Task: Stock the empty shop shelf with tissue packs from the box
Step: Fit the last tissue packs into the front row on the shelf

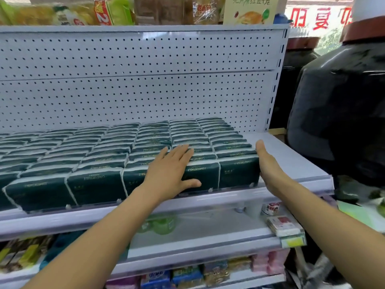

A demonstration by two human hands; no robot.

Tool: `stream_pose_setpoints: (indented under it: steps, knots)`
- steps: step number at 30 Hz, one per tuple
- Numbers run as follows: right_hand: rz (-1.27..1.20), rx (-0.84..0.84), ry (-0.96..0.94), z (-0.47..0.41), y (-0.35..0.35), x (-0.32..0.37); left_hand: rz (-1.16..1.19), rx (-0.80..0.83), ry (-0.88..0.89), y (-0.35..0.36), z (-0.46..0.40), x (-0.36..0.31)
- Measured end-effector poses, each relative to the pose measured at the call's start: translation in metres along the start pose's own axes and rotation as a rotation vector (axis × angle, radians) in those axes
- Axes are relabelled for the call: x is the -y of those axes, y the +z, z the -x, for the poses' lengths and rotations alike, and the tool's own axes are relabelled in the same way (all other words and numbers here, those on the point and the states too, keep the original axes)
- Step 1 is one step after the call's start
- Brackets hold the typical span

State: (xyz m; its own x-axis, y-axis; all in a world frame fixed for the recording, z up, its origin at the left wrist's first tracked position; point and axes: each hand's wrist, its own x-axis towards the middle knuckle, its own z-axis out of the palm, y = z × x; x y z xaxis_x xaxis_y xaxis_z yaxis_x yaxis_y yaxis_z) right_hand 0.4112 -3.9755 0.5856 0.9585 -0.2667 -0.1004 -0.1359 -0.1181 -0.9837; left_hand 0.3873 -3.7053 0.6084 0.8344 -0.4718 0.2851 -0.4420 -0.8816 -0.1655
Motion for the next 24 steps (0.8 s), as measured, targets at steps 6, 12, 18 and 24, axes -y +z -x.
stream_pose_setpoints:
  steps: [6,12,18,24]
  knots:
    - [-0.056,0.148,0.056,-0.014,-0.010,0.036,0.085,0.255,-0.035,-0.010,-0.040,-0.014]
    - [-0.056,0.302,0.069,-0.028,-0.016,0.034,0.162,0.421,-0.068,-0.018,-0.043,-0.017]
    - [-0.103,0.234,-0.003,-0.051,-0.011,0.047,0.277,0.335,-0.166,-0.023,-0.087,-0.008]
    - [0.090,0.277,0.018,-0.053,-0.007,0.049,0.201,0.467,-0.193,-0.003,-0.101,-0.001]
